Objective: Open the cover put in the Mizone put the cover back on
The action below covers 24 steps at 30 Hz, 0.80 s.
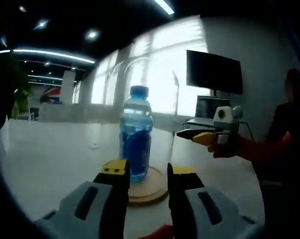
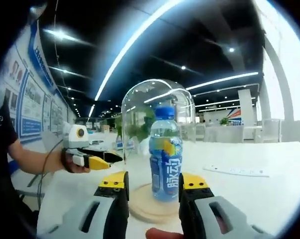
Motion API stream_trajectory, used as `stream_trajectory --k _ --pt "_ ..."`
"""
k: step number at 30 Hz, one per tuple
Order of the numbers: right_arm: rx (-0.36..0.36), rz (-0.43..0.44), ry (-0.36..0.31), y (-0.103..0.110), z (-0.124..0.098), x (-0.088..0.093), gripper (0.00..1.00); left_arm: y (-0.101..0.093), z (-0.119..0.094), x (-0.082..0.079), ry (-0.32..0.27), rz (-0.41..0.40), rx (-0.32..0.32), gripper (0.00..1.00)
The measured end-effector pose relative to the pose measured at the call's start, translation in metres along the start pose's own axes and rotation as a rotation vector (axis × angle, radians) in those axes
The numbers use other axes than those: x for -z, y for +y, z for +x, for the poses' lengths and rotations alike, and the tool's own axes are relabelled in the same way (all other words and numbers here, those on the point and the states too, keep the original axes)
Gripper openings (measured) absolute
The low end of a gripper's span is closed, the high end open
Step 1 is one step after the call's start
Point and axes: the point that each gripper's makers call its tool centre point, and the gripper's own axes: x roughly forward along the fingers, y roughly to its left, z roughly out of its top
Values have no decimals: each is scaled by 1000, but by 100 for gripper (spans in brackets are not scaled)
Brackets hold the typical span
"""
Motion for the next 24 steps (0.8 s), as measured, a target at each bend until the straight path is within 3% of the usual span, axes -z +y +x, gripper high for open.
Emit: stream_trajectory --k 4,11,24 --pt "-2 -18 -8 10 -11 -1 30 -13 -12 -12 -57 -3 15 22" --pt "-2 -46 -4 28 -35 7 28 -26 -36 -18 -76 13 -25 19" --pt "73 -16 -16 29 -72 27 19 -19 -71 10 -31 9 -151 18"
